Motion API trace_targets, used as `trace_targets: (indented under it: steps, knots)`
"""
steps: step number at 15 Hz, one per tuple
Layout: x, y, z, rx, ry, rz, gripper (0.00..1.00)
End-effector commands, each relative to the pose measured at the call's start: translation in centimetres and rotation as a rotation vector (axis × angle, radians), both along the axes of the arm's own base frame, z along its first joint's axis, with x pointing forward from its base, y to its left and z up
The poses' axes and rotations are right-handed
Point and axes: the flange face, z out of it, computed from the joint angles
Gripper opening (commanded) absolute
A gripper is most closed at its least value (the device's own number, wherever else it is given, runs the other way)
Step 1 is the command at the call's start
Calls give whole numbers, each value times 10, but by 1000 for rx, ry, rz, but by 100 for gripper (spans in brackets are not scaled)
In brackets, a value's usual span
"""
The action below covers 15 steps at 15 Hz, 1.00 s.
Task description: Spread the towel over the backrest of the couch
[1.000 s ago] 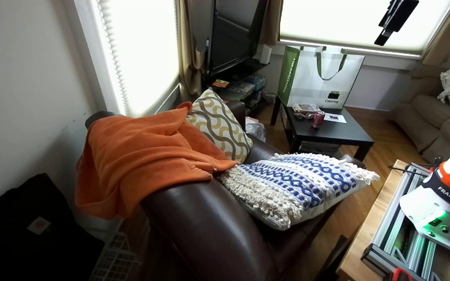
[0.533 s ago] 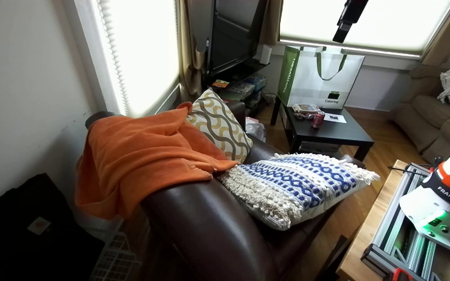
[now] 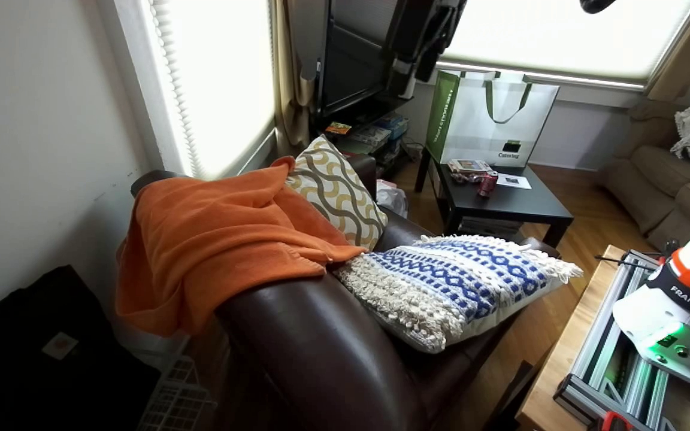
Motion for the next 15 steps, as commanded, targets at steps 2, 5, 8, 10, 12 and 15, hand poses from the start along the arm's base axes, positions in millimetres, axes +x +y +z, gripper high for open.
trace_targets:
  steps: [2, 5, 8, 10, 12, 15]
  knots:
    - [51, 25, -43, 135, -60, -13, 100]
    - [54, 20, -51, 131, -68, 3, 100]
    - [72, 20, -77, 138, -47, 10, 100]
    - [72, 22, -75, 141, -49, 12, 100]
    - [71, 24, -72, 144, -54, 16, 100]
    - [71, 24, -71, 145, -55, 17, 100]
